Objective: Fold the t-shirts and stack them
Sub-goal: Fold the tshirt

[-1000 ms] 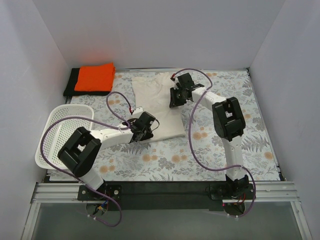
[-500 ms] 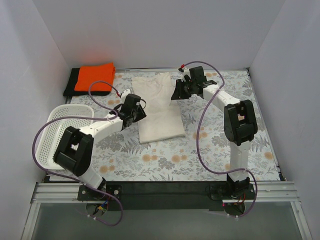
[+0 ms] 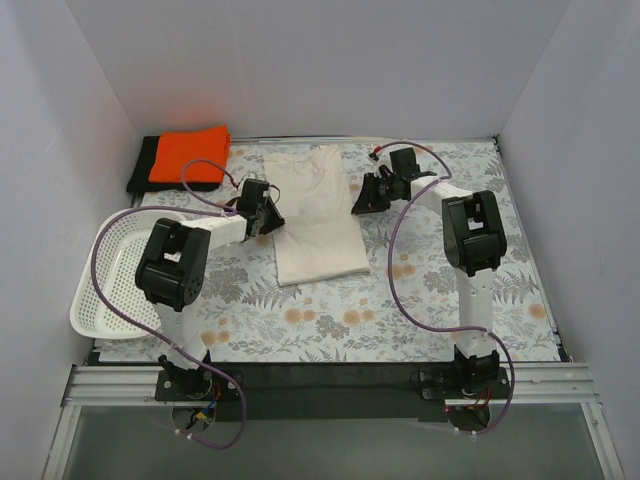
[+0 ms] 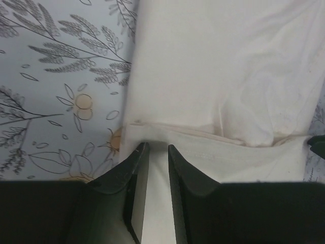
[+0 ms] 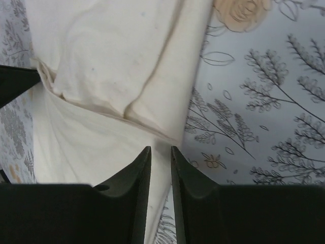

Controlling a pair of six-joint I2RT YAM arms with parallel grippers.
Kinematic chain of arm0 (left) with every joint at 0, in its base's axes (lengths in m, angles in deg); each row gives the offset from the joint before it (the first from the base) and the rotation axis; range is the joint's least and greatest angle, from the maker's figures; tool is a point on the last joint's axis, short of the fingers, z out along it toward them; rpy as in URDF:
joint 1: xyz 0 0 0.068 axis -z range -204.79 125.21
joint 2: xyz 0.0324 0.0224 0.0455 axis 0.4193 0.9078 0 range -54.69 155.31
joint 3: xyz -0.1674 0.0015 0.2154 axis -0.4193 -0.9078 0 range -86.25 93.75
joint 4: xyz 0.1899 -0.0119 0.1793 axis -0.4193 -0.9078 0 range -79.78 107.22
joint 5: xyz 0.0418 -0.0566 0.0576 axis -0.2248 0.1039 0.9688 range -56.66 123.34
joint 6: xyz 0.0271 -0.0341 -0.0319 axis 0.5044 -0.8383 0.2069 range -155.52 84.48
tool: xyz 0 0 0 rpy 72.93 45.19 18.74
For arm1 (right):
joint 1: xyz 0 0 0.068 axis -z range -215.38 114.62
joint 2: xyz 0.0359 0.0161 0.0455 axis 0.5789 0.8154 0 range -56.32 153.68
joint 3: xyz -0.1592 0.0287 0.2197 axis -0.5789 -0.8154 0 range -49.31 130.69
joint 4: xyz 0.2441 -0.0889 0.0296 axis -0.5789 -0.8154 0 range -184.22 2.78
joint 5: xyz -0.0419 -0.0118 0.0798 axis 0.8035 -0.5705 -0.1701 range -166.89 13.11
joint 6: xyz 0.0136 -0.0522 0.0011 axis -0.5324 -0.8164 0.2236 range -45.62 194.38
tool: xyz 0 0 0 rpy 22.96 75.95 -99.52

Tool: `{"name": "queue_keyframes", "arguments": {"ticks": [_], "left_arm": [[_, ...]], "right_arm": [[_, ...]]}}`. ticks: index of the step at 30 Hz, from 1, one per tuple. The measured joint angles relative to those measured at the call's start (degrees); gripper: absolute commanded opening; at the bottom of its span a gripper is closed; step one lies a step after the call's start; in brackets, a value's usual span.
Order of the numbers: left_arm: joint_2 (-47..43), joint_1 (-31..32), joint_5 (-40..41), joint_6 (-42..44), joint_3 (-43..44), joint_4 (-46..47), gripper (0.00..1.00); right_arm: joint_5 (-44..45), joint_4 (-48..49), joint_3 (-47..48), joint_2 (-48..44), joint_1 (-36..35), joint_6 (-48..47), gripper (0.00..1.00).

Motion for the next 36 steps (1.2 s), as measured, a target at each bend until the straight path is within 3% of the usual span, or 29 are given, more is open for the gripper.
{"name": "queue_keyframes", "arguments": {"ticks": [6, 11, 14, 18, 25, 36], "left_arm": [[-2.4, -1.8, -1.8, 1.4, -0.3, -1.6, 0.41], [-14.6, 0.3, -4.0, 0.8, -6.8, -3.7, 0.46], [-24.7, 4.0, -5.6, -1.0, -12.5, -3.7, 0.43], [-32.1, 9.4, -6.7, -4.3, -19.7, -3.8, 0.33], [-29.5, 11.9, -4.0, -8.1, -26.4, -5.0, 0.23], [-27.3, 11.9, -0.4, -16.6, -30.2, -3.0, 0.12]], "right_arm": [[-1.8, 0.3, -4.3, -1.8, 2.5, 0.9, 0.25], [-7.3, 5.2, -15.8, -13.5, 0.7, 4.8, 0.25], [-11.9, 11.0, -22.7, -20.5, -3.0, 8.0, 0.26], [-16.0, 15.5, -27.1, -23.0, -8.9, 10.0, 0.25], [-18.8, 17.8, -29.5, -18.8, -15.1, 10.5, 0.24], [-21.1, 23.3, -32.2, -8.8, -13.5, 11.1, 0.2]]}}
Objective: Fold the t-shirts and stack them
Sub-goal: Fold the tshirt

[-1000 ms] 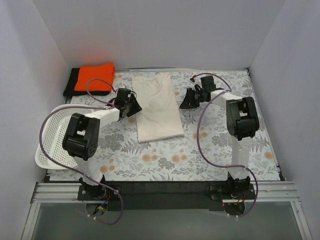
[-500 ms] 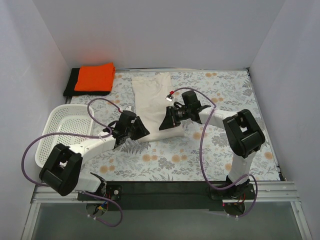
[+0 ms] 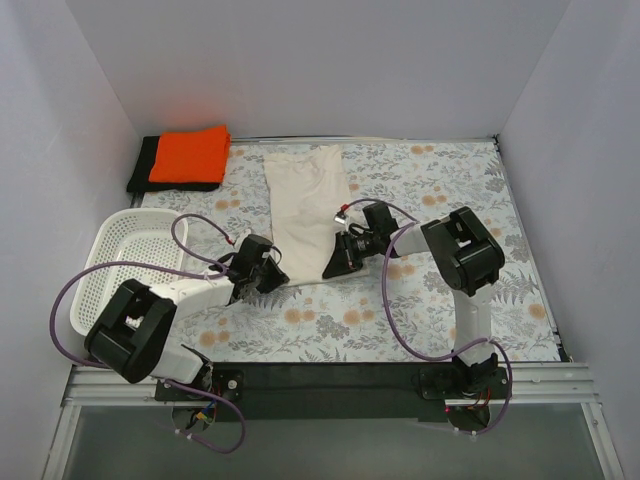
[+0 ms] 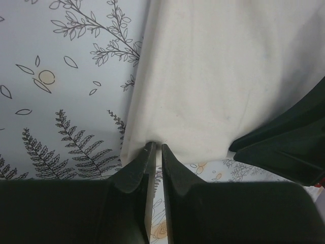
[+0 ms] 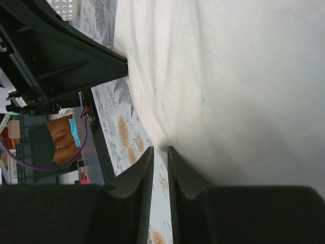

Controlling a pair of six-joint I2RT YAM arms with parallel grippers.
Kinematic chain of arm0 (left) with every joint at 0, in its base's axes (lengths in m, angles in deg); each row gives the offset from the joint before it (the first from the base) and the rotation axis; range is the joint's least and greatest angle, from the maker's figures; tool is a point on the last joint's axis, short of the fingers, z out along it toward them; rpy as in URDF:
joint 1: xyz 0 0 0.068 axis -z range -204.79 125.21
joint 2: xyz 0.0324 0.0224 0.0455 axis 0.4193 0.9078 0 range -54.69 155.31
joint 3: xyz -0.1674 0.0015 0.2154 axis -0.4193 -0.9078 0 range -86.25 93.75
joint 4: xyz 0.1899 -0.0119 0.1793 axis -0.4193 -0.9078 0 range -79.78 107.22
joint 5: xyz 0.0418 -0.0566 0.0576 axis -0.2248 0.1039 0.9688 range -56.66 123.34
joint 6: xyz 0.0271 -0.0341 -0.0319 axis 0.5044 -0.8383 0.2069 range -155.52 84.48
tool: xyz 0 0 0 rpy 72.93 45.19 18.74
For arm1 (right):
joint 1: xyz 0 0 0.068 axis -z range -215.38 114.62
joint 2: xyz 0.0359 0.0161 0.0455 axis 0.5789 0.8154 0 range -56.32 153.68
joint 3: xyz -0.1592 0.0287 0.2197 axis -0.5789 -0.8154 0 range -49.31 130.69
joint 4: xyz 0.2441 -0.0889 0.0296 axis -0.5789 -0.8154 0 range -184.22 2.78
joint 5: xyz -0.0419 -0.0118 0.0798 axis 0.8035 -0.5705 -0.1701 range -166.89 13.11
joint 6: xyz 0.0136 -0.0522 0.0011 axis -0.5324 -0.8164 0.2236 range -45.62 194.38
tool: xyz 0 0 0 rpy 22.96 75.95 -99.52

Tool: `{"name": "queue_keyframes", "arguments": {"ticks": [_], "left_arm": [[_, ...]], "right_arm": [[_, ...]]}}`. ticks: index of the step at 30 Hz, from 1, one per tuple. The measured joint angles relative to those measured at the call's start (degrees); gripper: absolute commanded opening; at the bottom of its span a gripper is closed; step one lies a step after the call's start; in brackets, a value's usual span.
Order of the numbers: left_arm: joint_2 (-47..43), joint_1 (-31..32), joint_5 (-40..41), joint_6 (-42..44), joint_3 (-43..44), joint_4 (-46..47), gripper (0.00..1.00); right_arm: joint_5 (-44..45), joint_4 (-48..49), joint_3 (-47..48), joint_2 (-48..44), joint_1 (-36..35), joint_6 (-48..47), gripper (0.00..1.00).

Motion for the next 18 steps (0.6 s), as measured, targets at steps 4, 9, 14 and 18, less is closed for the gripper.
{"name": "queue_keyframes", "arguments": {"ticks": [4, 9, 14, 18], "left_arm": [[-0.4, 0.0, 0.4, -2.0, -1.0, 0.9, 0.12], [-0.5, 0.0, 0.6, -2.7, -1.0, 0.7, 0.11], [-0.3, 0.0, 0.6, -2.6, -0.5, -0.2, 0.11], [0.3, 0.0, 0.5, -2.2, 1.0, -2.4, 0.14]], "right_arm": [[-2.5, 1.7, -3.2, -0.9, 3.2, -0.2, 0.2], [-1.2, 1.2, -9.4, -6.3, 9.3, -1.9, 0.2], [-0.8, 1.3, -13.0, -8.0, 13.7, -2.5, 0.2], [-0.4, 2.3, -14.5, -9.0, 14.2, -2.4, 0.2]]}}
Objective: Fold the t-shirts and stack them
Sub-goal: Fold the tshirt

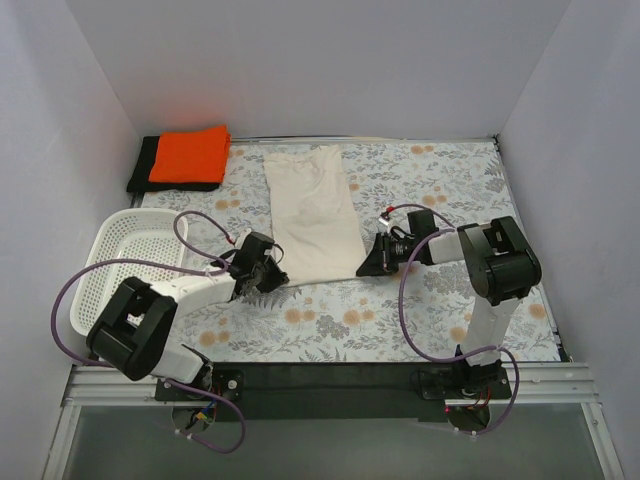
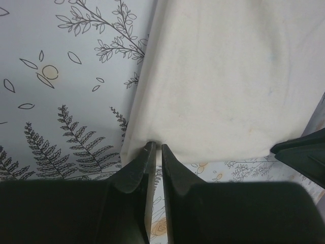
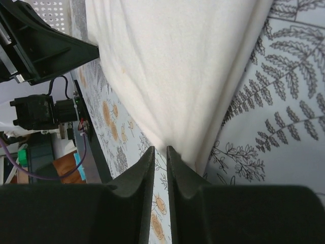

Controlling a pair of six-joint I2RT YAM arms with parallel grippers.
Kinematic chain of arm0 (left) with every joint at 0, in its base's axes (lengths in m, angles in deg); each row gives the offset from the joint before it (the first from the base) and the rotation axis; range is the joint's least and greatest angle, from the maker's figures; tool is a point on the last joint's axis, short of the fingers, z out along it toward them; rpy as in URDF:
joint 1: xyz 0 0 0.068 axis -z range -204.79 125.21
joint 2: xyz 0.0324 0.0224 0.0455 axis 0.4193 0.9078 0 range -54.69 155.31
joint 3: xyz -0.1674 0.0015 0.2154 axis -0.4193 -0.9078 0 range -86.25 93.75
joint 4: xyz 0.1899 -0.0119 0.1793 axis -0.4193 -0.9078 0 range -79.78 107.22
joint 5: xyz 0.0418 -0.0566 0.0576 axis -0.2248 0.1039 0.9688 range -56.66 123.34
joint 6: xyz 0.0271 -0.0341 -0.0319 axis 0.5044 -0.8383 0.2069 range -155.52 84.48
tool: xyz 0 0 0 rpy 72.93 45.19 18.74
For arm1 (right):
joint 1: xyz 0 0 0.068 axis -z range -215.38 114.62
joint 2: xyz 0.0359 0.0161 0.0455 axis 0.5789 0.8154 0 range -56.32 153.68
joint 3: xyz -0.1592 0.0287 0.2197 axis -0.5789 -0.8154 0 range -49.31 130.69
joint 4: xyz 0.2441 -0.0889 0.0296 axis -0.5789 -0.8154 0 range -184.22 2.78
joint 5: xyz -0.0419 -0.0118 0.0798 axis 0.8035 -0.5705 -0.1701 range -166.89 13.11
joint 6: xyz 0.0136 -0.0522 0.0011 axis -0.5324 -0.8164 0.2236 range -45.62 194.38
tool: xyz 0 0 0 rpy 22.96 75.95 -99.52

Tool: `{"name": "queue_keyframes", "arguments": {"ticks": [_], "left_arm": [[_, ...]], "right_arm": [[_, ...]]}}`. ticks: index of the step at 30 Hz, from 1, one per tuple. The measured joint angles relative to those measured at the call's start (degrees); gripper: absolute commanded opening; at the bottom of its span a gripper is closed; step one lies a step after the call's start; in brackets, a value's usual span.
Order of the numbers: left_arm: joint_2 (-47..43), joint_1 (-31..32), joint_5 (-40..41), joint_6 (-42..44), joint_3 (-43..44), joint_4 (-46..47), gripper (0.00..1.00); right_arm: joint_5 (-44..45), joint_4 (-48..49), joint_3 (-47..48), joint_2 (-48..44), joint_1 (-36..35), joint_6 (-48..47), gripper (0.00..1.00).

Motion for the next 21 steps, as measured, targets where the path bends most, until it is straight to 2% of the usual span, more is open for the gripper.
{"name": "queue_keyframes", "arguments": {"ticks": [6, 12, 17, 21], "left_arm": [[-1.4, 0.1, 1.1, 2.1, 3.1, -8.3, 0.29], [-2.8, 0.3, 3.7, 4.9, 8.7, -18.3, 0.36], [-1.6, 0.7, 5.9, 7.2, 14.7, -20.6, 0.41], [4.4, 1.1, 8.1, 9.7, 19.6, -20.0, 0.41]], "right_arm": [[7.7, -6.8, -1.8, -7.6, -0.1, -1.5, 0.22], [18.6, -16.7, 3.4, -15.3, -3.6, -4.9, 0.31], [28.1, -22.2, 12.7, -14.1, -9.6, -8.5, 0.38], [35.4, -24.7, 17.7, -9.7, -14.1, -10.5, 0.38]]}}
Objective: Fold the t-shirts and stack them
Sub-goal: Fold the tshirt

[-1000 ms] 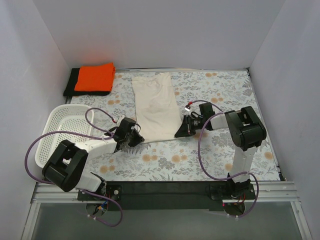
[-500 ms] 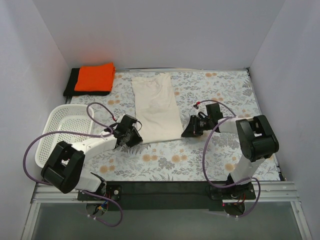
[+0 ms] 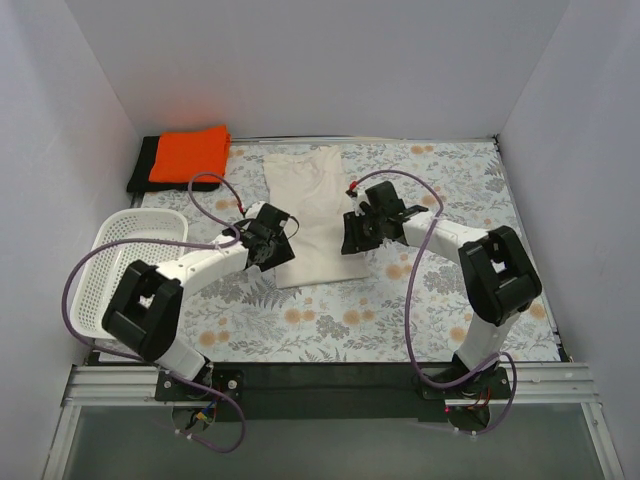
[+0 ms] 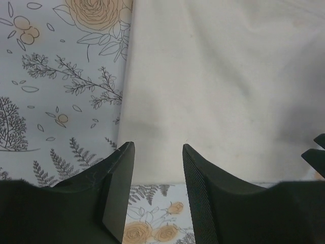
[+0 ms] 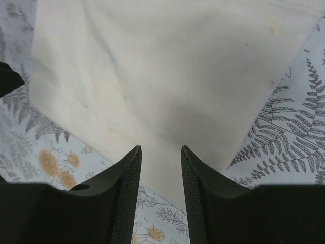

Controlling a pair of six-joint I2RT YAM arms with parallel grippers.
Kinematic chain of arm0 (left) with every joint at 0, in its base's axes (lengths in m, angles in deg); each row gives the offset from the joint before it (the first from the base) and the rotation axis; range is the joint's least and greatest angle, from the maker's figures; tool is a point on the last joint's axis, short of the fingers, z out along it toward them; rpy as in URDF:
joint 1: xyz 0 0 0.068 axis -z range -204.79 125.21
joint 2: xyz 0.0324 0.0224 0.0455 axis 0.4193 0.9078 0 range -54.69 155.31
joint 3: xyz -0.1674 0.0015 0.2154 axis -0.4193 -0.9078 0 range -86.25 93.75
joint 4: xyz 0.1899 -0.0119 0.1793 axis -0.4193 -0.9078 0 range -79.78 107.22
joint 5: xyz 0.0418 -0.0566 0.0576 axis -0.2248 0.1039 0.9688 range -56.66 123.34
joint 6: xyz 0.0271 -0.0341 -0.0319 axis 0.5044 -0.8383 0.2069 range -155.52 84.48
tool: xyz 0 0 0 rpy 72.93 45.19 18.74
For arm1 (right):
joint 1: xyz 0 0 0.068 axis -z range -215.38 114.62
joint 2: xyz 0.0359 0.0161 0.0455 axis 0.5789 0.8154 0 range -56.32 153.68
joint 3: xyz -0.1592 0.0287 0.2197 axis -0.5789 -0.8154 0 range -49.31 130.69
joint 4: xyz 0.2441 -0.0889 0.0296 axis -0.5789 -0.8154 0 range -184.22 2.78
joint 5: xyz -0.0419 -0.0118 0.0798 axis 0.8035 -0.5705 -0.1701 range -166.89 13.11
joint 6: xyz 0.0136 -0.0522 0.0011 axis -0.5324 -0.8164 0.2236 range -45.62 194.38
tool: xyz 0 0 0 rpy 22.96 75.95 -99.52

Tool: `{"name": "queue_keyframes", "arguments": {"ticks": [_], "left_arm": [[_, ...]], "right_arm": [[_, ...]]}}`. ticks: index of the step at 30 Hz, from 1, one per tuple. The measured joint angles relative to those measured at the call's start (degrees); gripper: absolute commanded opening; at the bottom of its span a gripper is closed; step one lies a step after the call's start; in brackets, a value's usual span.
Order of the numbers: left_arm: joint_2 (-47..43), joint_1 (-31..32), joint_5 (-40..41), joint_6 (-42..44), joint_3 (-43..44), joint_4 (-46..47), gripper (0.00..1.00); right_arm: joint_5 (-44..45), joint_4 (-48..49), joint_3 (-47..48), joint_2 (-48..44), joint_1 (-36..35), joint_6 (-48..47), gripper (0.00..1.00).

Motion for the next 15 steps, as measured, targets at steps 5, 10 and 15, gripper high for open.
{"name": "queue_keyframes", "arguments": {"ticks": [5, 10, 15], "left_arm": [[8.4, 1.3, 2.3, 2.4, 1.6, 0.0, 0.42], [9.2, 3.3, 3.5, 2.6, 1.4, 0.6, 0.41], [6.5, 6.1, 3.7, 0.3, -1.4, -0.7, 0.42]], "right_arm": [[6.4, -3.0, 1.5, 5.6, -3.6, -0.9, 0.38], [8.9, -3.4, 1.8, 5.5, -4.6, -1.0, 0.38], [9.9, -2.9, -4.3, 0.7, -6.3, -0.5, 0.39]]}}
